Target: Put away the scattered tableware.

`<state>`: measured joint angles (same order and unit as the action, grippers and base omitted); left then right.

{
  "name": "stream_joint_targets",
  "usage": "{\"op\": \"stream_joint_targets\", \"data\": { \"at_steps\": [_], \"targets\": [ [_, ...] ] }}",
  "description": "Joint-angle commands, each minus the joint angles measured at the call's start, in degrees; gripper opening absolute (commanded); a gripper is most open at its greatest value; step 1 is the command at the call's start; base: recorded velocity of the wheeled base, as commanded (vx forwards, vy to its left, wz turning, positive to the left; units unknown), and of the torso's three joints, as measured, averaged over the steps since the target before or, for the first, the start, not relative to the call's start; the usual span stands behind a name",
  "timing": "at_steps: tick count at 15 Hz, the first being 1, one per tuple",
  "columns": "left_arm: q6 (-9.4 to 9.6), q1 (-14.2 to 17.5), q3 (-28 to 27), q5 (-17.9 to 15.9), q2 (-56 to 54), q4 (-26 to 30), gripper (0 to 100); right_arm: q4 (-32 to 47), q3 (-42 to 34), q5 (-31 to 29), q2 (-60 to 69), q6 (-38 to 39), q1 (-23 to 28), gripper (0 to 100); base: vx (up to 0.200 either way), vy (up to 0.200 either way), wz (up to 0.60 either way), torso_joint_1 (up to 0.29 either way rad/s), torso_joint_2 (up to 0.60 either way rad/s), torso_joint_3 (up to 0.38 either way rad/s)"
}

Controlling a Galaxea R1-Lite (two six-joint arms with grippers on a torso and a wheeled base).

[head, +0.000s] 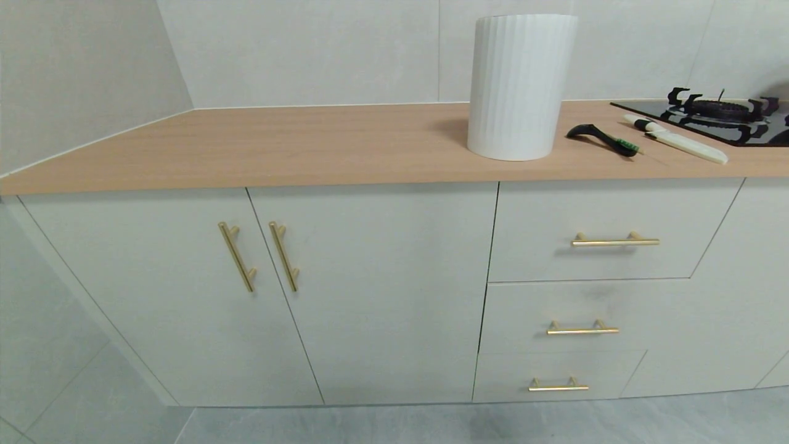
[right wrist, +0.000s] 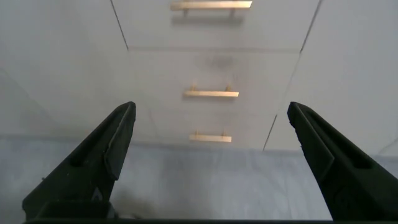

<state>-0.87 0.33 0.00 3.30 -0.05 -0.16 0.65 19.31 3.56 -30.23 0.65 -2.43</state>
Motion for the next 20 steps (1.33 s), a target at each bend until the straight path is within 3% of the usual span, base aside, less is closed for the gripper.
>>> {"op": "stream_joint_targets", "data": {
  "at_steps": [1,9,12,13,15,17,20],
  "targets": [
    [-0.01,0.0,0.0,0.0,0.0,0.0,100,-0.3,10.9,0.9,-30.1,-1.0,-2.1,100,0.0,0.0,0.0,0.0,0.0,0.0],
    [-0.01,0.0,0.0,0.0,0.0,0.0,100,-9.3,14.0,-1.7,-64.8,-2.1,-1.4,100,0.0,0.0,0.0,0.0,0.0,0.0],
    [-0.01,0.0,0.0,0.0,0.0,0.0,100,-20.9,12.3,-4.0,-73.8,-2.1,0.2,100,0.0,0.0,0.0,0.0,0.0,0.0],
    [-0.01,0.0,0.0,0.0,0.0,0.0,100,-31.1,10.4,-4.2,-78.9,-2.1,1.4,100,0.0,0.0,0.0,0.0,0.0,0.0],
    [-0.01,0.0,0.0,0.0,0.0,0.0,100,-43.8,8.4,-4.3,-83.1,-2.4,1.9,100,0.0,0.0,0.0,0.0,0.0,0.0],
    [-0.01,0.0,0.0,0.0,0.0,0.0,100,-48.5,11.5,-4.4,-86.8,-3.7,1.7,100,0.0,0.0,0.0,0.0,0.0,0.0],
    [-0.01,0.0,0.0,0.0,0.0,0.0,100,-48.5,15.4,-4.4,-90.1,-3.8,1.0,100,0.0,0.0,0.0,0.0,0.0,0.0]
  ]
}}
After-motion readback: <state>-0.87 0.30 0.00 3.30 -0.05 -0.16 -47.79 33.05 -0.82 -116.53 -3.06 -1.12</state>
